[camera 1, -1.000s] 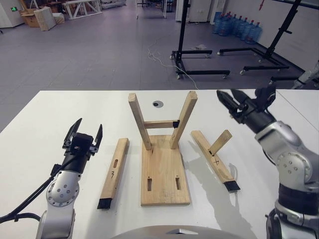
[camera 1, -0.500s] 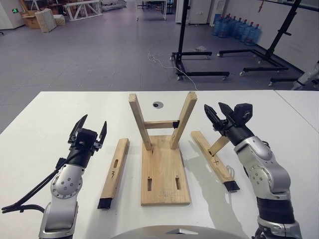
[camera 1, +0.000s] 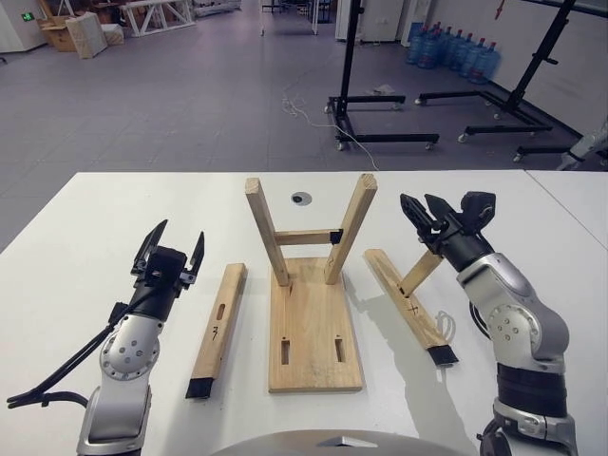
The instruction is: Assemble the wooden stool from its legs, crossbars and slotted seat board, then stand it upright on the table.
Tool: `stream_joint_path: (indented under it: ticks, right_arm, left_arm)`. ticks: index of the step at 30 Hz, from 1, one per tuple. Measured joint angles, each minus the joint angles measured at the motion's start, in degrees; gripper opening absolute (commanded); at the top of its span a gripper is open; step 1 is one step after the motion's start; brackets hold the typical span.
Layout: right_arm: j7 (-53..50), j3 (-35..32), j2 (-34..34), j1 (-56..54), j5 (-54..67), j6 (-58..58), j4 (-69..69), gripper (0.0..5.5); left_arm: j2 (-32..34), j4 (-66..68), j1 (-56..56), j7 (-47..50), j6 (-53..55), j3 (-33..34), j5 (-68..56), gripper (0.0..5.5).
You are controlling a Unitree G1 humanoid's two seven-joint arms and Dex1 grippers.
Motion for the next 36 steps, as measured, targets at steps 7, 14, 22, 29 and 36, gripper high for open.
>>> stream_joint_path:
  ticks: [7, 14, 22, 29, 36]
  right_arm:
    - [-1.45, -4.55, -4.14, -15.71, 4.47, 1.52, 0.16, 3.16]
    - [-0.2, -3.26, -4.97, -12.69, 4.93, 2.71, -2.6, 3.16]
    - [4.66, 0.8, -4.95, 1.05, -1.31, 0.46, -3.79, 3.16]
    - [6.86, 2.58, -4.91, 3.12, -5.37, -1.23, -1.72, 3.16]
    - [8.33, 2.79, -4.94, 4.02, -8.02, -2.5, 0.4, 3.16]
  left_arm:
    - [-0.01, -0.01, 0.36, 0.17, -0.39, 0.05, 0.01, 3.15]
    - [0.02, -0.14, 1.26, 0.21, -0.44, 0.53, -0.06, 3.15]
    - [0.33, -0.06, 1.09, 0.01, -0.48, 0.59, -0.18, 3.15]
    - [0.57, 0.62, -0.29, -0.26, -0.51, 0.55, -0.19, 3.15]
    - [0.75, 1.79, -0.83, -0.45, -0.65, 0.54, -0.2, 3.15]
